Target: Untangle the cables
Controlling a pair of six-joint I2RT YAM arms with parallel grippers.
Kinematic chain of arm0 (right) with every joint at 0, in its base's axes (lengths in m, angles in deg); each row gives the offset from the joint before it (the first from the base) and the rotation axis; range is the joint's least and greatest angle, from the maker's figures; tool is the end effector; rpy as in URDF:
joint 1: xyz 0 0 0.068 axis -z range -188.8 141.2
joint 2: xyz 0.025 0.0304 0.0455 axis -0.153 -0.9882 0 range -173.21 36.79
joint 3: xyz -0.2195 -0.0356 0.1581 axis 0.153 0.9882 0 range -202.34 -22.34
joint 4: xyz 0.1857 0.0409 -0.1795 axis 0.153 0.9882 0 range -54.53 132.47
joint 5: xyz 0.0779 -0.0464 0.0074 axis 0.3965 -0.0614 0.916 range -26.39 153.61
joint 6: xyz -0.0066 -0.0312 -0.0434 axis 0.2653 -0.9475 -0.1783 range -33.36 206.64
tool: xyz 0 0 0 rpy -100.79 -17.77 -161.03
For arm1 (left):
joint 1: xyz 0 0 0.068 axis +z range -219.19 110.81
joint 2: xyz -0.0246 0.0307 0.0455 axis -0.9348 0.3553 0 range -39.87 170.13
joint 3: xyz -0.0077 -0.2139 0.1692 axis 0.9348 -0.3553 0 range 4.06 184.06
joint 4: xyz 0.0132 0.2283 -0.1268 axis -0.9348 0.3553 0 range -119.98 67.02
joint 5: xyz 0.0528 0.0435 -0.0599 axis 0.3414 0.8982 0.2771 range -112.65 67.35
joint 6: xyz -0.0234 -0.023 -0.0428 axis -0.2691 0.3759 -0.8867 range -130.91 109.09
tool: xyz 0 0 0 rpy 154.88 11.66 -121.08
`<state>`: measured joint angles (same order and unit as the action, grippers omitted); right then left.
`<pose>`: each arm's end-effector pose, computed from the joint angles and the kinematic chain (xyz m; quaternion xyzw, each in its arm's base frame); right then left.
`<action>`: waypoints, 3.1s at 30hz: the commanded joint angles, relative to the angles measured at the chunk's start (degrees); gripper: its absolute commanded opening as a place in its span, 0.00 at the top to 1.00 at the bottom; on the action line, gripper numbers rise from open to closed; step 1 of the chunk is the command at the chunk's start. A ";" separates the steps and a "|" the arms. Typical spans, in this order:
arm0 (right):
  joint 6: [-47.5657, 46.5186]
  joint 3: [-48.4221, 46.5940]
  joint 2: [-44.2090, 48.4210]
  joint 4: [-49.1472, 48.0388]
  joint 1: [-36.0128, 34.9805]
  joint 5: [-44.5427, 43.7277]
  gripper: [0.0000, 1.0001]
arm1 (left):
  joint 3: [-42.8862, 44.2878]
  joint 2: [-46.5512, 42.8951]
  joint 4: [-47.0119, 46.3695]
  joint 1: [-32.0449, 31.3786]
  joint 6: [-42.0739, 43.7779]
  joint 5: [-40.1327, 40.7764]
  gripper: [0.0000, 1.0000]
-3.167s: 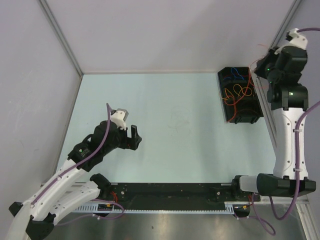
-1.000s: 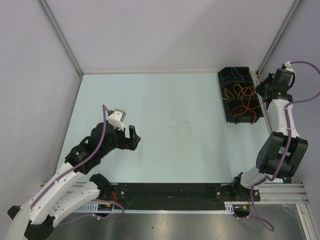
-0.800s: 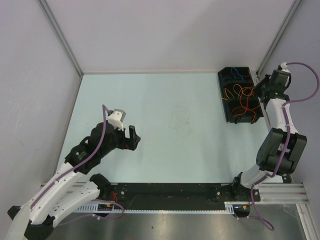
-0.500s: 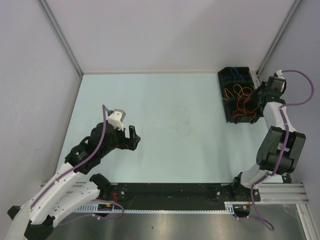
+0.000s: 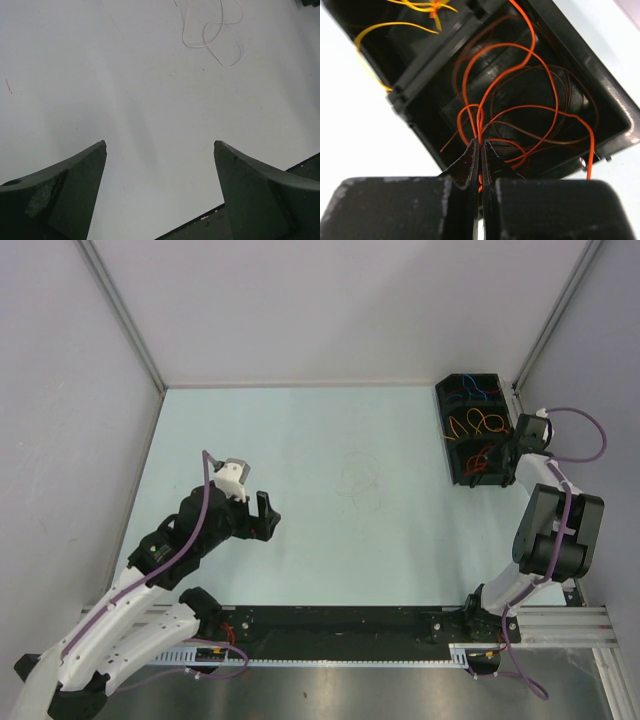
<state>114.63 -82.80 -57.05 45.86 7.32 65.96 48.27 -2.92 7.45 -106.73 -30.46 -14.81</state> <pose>0.3410 -0.0970 0.2165 0.3378 0.8553 0.0593 0.3885 0.1131 -0.0808 0.3077 0.1015 0.8594 -0.1857 0.4654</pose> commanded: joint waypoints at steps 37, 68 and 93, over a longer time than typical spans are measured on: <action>6.47 -10.37 9.20 7.98 2.07 4.34 0.54 | -0.17 -2.14 -1.22 0.10 -1.10 1.13 0.07; 2.95 -10.20 1.55 9.29 -3.90 1.07 0.91 | -0.17 -1.71 -1.04 0.01 -1.19 1.48 0.07; -13.31 -15.99 -4.94 11.67 -35.36 3.37 0.39 | -0.17 -2.58 -1.31 0.10 -0.93 0.34 0.07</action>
<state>105.38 -94.78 -59.17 56.31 -25.58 72.06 47.98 -4.73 7.45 -106.73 -30.55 -13.94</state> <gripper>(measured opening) 0.611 0.931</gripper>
